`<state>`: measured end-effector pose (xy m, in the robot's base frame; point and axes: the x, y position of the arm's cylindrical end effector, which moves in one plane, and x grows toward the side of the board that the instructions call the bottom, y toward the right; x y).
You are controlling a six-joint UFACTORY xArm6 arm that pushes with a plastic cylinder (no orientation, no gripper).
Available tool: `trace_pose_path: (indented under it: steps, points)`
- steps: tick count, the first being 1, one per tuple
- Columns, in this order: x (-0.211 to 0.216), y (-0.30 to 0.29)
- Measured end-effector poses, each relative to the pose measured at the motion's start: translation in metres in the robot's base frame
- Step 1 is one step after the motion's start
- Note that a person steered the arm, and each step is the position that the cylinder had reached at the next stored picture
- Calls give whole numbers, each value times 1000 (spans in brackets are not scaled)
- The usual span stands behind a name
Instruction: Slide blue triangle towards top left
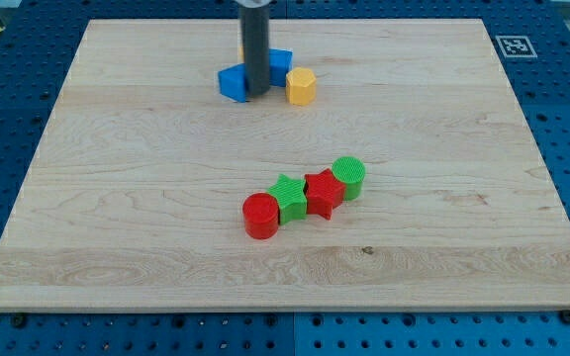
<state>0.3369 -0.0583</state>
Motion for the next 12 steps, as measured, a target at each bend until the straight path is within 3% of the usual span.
trace_pose_path:
  steps: [1, 4, 7, 10, 12]
  points:
    - [0, -43]
    - [0, -62]
    - [1, -132]
    - [-43, -139]
    - [-43, -145]
